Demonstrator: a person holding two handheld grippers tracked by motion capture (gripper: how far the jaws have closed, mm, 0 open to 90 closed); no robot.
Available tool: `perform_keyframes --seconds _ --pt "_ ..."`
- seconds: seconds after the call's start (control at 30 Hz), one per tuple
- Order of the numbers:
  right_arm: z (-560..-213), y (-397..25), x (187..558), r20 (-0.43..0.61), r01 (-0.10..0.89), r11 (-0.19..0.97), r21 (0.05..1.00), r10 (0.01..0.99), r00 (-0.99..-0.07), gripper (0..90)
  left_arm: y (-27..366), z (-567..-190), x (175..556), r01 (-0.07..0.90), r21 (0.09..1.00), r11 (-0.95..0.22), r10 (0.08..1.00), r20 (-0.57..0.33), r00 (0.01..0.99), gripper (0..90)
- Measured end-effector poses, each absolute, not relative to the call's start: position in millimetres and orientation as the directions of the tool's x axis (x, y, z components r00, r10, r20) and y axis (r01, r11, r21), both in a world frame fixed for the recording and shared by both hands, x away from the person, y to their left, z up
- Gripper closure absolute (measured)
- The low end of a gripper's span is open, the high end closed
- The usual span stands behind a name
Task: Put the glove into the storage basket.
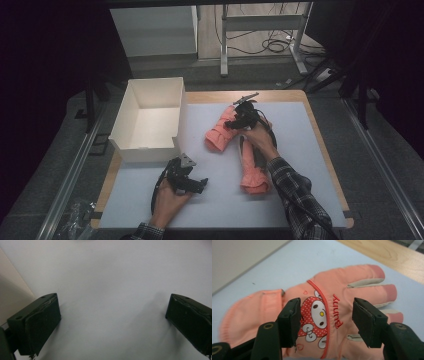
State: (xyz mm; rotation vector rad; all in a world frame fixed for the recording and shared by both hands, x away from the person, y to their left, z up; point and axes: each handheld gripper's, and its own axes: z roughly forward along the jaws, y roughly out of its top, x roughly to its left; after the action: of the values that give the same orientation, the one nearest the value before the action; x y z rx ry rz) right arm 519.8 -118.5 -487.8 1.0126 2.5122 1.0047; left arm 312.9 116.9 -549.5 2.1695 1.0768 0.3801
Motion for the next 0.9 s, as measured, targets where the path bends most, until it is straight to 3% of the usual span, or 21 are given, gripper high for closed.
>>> perform_keyframes --seconds 0.2,0.23,0.27,0.3,0.33,0.37,0.43,0.9 --pt "-500.4 -110.8 528.8 0.035 0.543 0.546 0.638 0.684 -0.729 45.9 117.0 -549.4 313.1 0.589 0.683 -0.431 0.787 -0.036 0.616 0.0" --pt "-501.9 -110.3 530.0 0.046 0.551 0.543 0.633 0.684 -0.728 50.7 117.0 -549.5 313.1 0.589 0.683 -0.431 0.787 -0.036 0.616 0.0" --pt "-502.6 -110.6 531.3 0.079 0.561 0.539 0.629 0.673 -0.735 64.2 116.9 -549.5 313.1 0.590 0.683 -0.430 0.787 -0.036 0.616 0.0" --pt "-502.8 -111.0 531.9 0.094 0.569 0.533 0.625 0.673 -0.734 70.1 116.9 -549.5 313.1 0.590 0.683 -0.430 0.787 -0.037 0.616 0.0" --pt "-502.8 -111.0 531.9 0.094 0.569 0.533 0.625 0.673 -0.734 70.1 116.9 -549.5 313.1 0.590 0.683 -0.430 0.787 -0.037 0.616 0.0" --pt "-502.4 -112.1 532.9 0.116 0.585 0.525 0.618 0.675 -0.728 77.9 116.9 -549.5 313.1 0.590 0.683 -0.430 0.787 -0.037 0.616 0.0" --pt "-501.0 -112.5 532.5 0.109 0.578 0.533 0.618 0.671 -0.734 83.1 116.9 -549.5 313.1 0.589 0.684 -0.431 0.787 -0.036 0.616 0.0" --pt "-477.7 -120.8 520.8 0.076 0.528 0.542 0.654 0.647 -0.759 86.6 117.0 -549.4 313.1 0.590 0.682 -0.432 0.787 -0.035 0.616 0.0"
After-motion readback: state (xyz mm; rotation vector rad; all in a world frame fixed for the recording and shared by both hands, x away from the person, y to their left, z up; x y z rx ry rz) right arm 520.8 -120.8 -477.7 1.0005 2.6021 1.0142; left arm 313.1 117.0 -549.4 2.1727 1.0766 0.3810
